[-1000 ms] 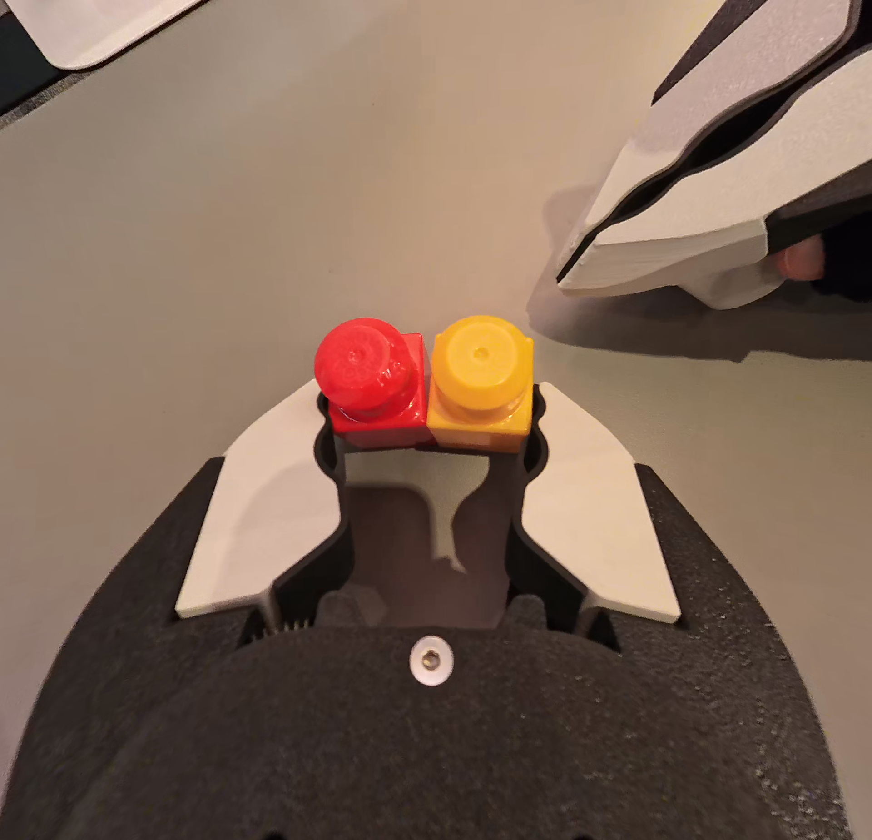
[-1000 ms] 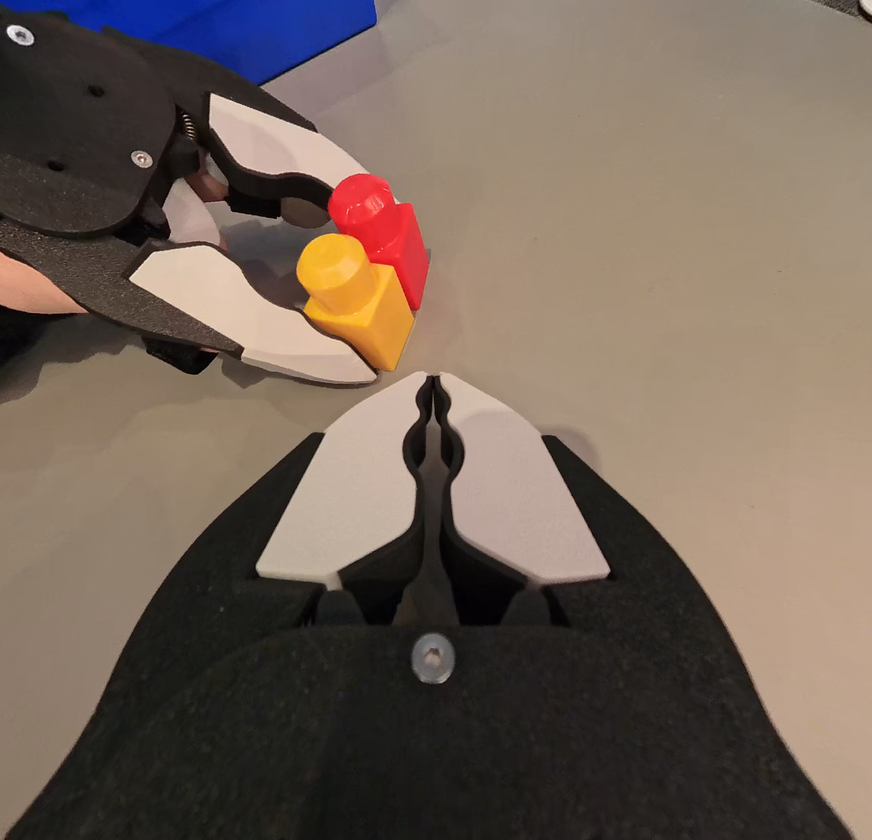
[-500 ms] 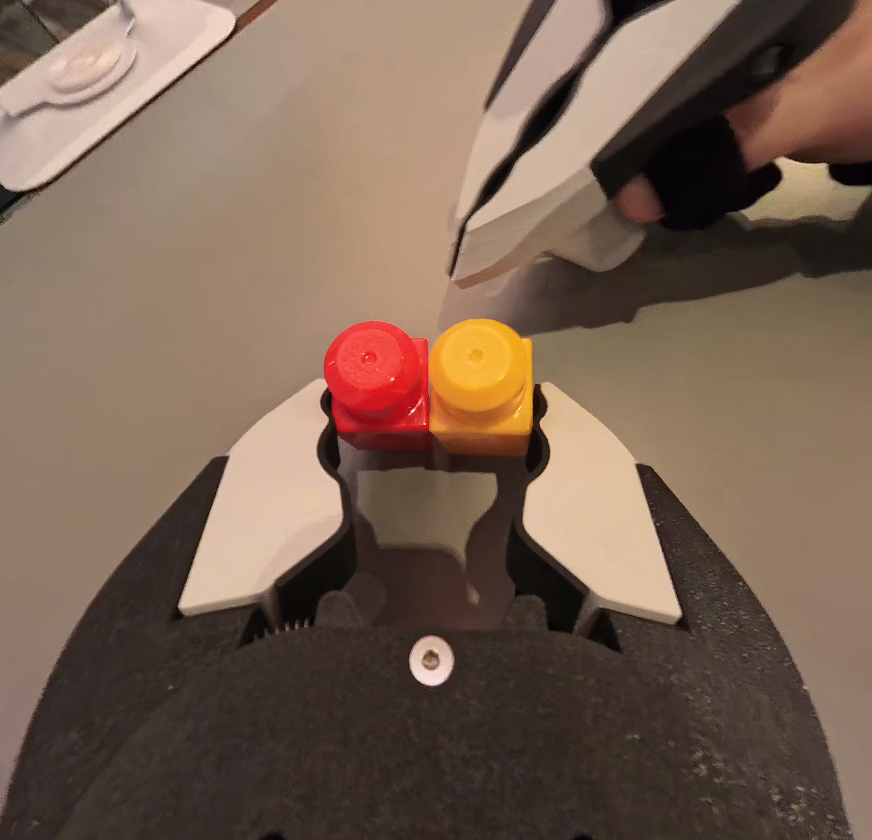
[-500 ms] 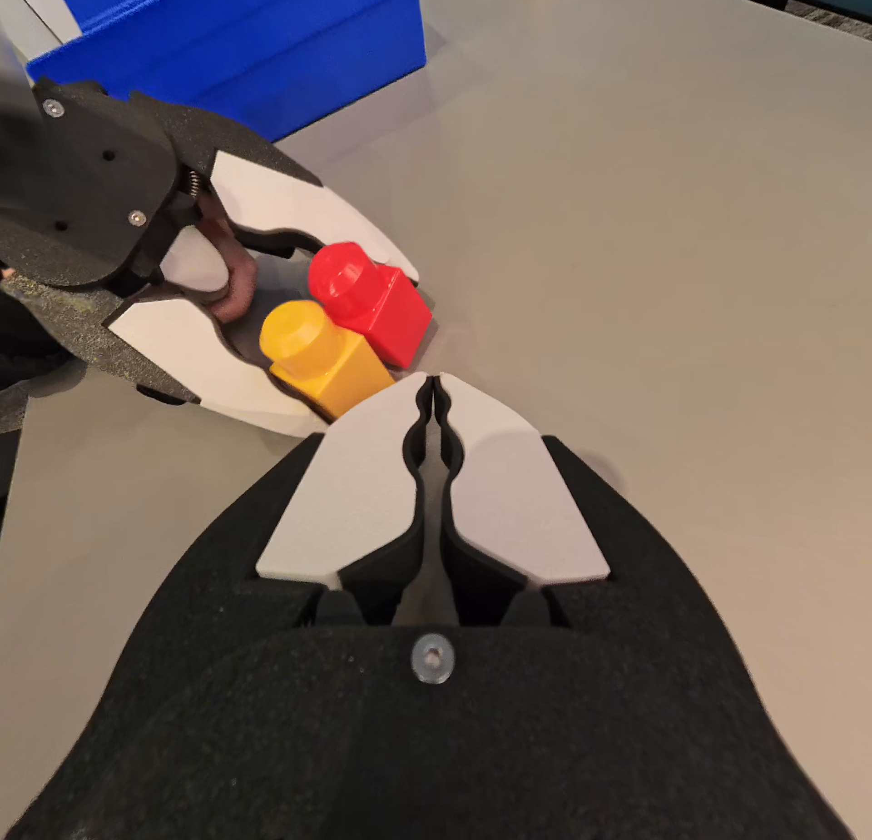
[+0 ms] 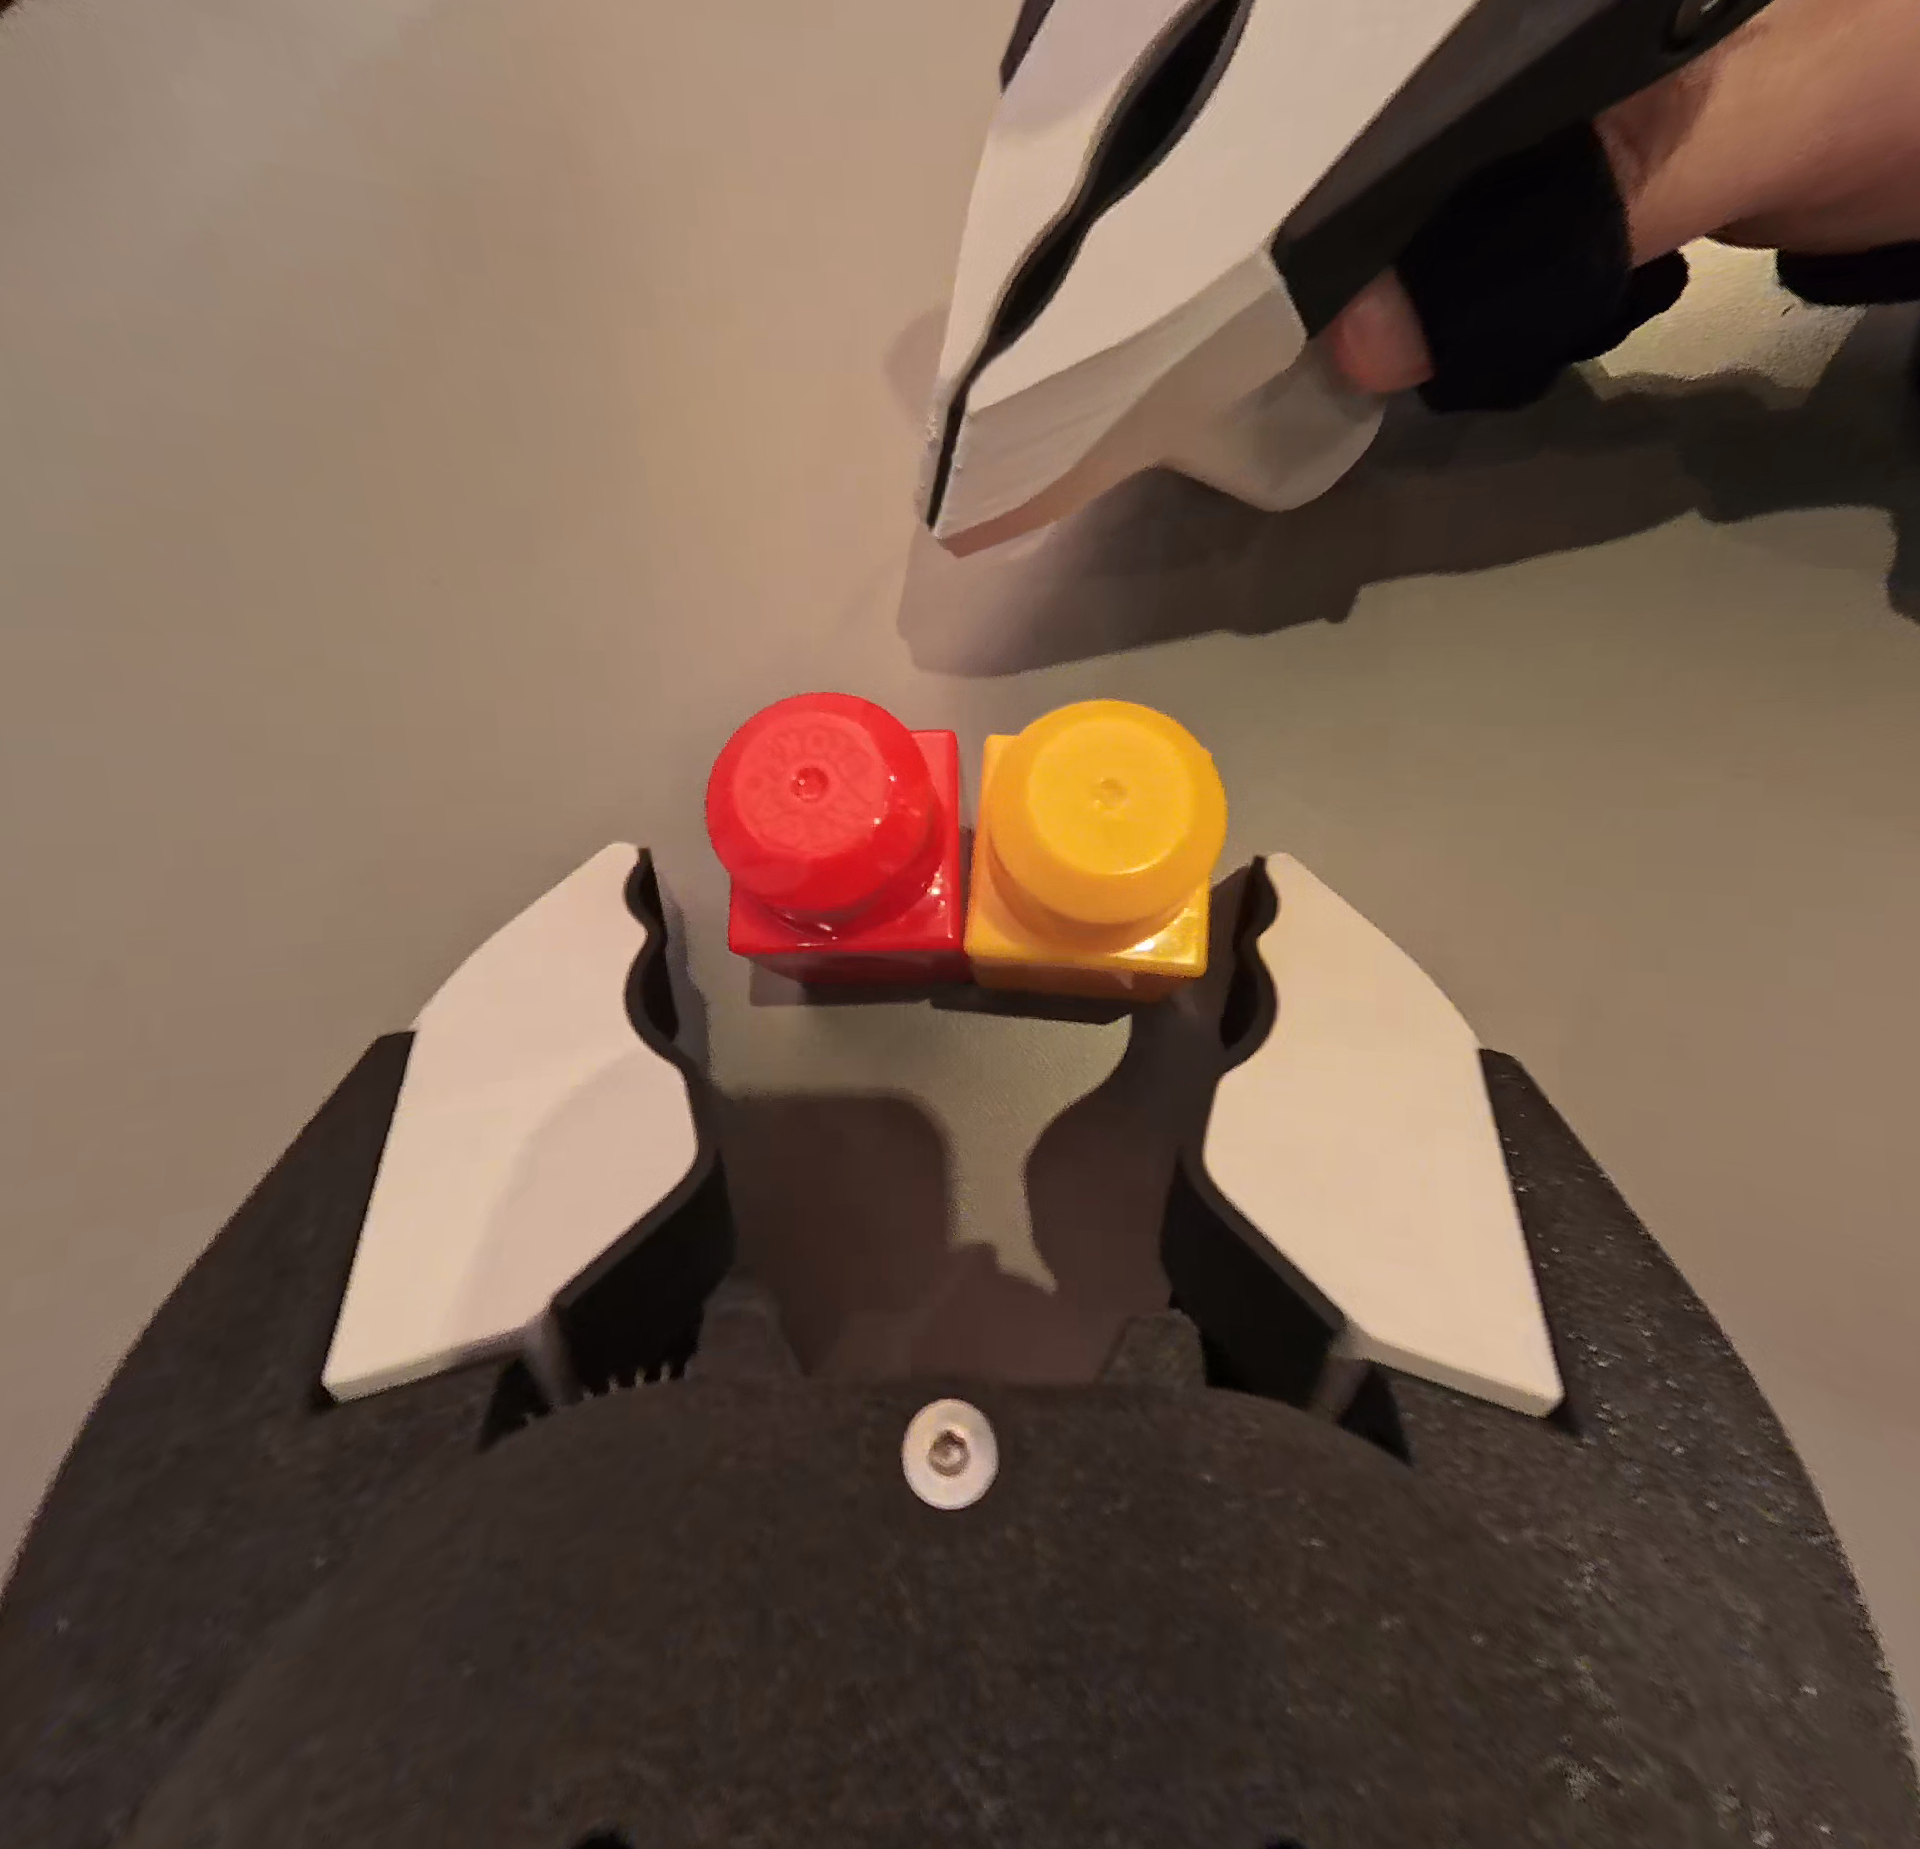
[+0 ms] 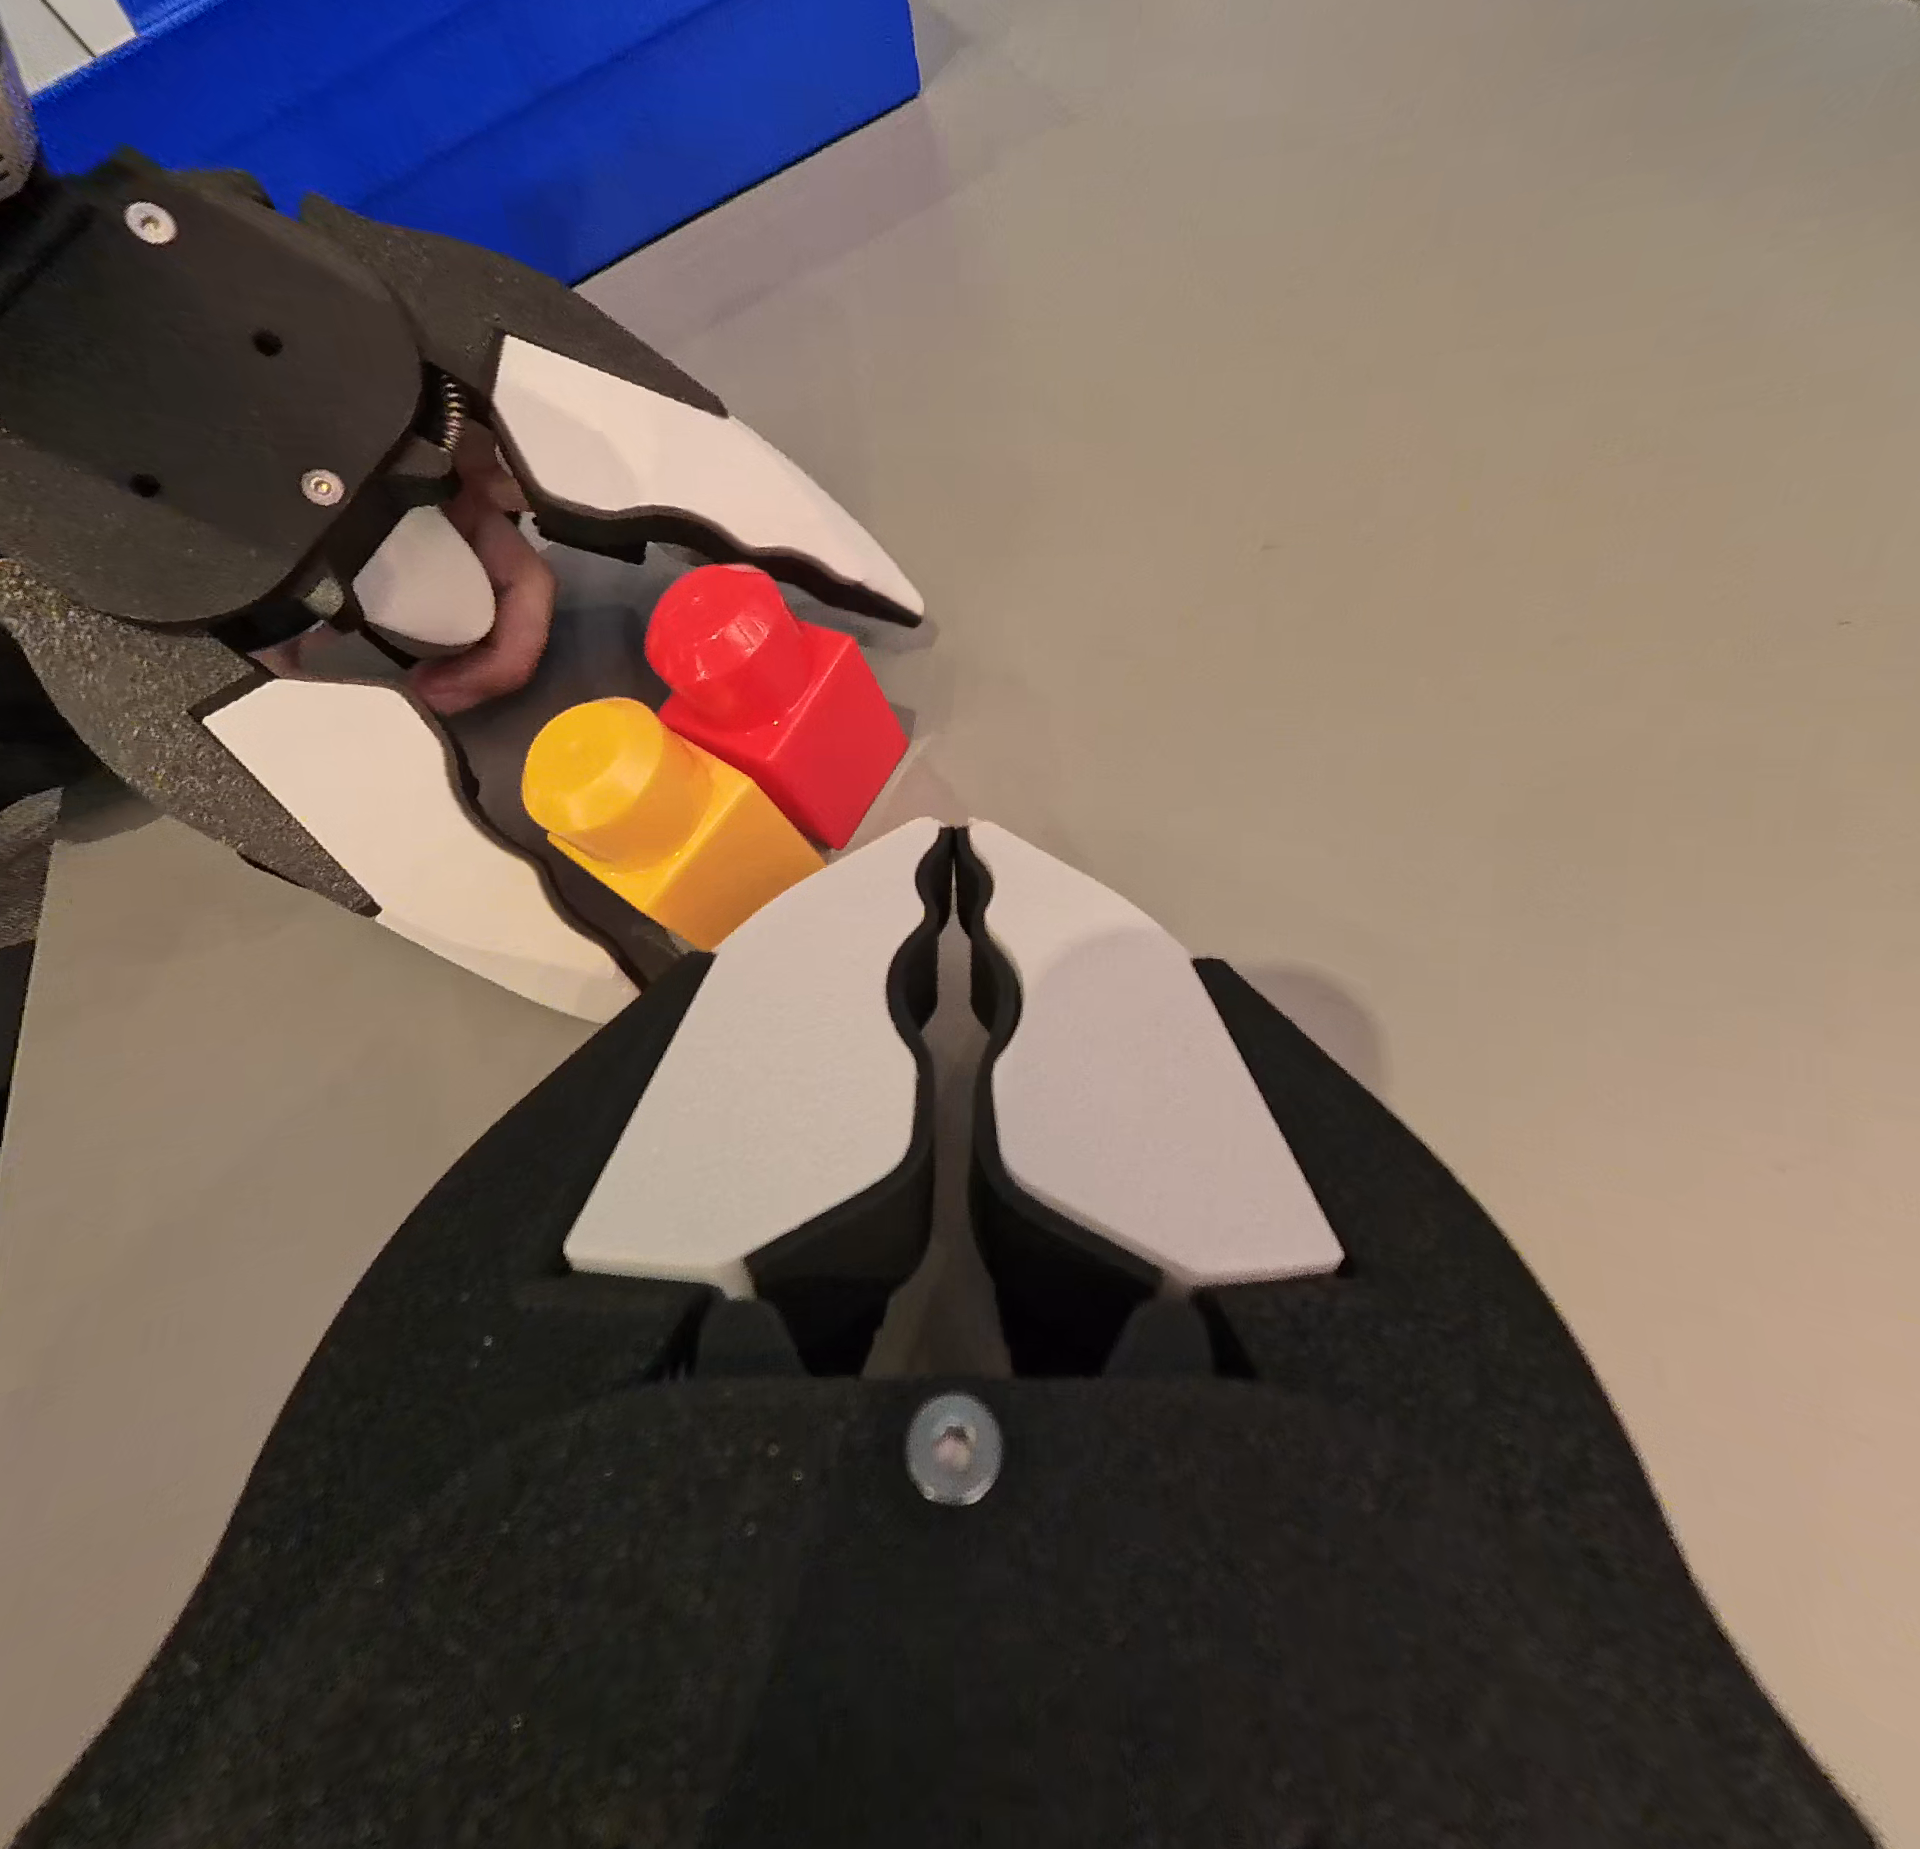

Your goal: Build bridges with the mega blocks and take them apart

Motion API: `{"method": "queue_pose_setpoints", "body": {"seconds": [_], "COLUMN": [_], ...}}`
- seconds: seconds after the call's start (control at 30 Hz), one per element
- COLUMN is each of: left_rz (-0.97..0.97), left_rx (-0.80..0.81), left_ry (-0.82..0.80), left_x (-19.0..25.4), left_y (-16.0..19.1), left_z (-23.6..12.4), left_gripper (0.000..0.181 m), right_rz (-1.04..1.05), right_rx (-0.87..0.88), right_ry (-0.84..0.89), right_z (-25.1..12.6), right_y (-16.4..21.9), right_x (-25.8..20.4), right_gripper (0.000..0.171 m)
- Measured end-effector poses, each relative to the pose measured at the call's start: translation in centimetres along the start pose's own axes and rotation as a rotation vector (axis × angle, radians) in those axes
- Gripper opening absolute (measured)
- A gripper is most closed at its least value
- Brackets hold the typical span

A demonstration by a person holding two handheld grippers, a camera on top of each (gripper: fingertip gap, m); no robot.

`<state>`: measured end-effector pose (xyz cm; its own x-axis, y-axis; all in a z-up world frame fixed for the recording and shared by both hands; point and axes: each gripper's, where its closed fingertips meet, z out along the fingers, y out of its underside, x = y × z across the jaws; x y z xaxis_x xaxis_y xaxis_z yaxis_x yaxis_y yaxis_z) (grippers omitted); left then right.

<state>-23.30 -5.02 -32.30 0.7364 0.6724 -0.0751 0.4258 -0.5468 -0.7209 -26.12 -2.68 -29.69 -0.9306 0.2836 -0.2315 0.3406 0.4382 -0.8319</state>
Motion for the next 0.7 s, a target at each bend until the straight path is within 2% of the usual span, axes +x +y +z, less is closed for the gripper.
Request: {"method": "queue_pose_setpoints", "body": {"seconds": [0.37,0.47,0.7], "left_rz": [-0.078,-0.096,-0.107], "left_rx": [-0.033,-0.019,-0.019], "left_ry": [0.029,0.010,-0.007], "left_x": [0.21,0.09,-0.03], "left_y": [-0.28,-0.41,-0.48], "left_z": [0.95,0.87,0.94], "left_gripper": [0.106,0.092,0.090], "right_rz": [0.010,0.014,0.022], "right_rx": [-0.004,0.004,0.032], "right_ry": [0.003,0.005,0.012], "right_z": [-0.18,-0.34,-0.92], "right_y": [0.06,-0.09,-0.54], "right_x": [0.16,0.26,0.41], "right_gripper": [0.000,0.000,0.000]}}
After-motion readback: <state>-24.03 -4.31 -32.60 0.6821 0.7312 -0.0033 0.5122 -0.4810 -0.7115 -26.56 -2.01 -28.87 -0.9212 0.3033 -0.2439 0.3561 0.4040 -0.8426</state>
